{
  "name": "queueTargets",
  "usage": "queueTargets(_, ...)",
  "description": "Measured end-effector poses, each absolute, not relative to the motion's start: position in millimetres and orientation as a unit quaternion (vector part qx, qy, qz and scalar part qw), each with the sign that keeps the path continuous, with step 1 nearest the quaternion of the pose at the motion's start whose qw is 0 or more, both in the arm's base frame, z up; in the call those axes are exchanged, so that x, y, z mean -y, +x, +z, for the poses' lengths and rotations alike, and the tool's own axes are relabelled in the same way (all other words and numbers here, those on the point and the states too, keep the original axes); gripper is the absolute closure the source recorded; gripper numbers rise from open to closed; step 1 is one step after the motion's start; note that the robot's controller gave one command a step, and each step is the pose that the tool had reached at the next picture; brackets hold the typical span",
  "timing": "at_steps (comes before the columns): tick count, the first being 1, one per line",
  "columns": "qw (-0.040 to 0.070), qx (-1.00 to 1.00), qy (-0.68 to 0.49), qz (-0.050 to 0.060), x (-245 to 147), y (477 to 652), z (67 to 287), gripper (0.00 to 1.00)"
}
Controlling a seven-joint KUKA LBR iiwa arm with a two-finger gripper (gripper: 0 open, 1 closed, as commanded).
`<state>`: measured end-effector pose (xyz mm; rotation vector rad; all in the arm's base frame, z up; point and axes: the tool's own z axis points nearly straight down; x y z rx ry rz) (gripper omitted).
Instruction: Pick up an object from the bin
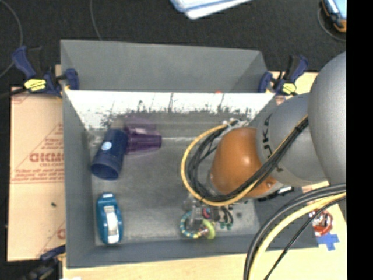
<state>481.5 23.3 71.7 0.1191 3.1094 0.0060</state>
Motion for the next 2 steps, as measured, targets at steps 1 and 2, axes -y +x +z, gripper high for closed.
queueTargets(1,0.015,-0.999,0.038,0.002,-23,481.7,72,1.0)
queueTargets(2,0.017,-0.999,0.049,0.002,-15,475.1,258,1.0)
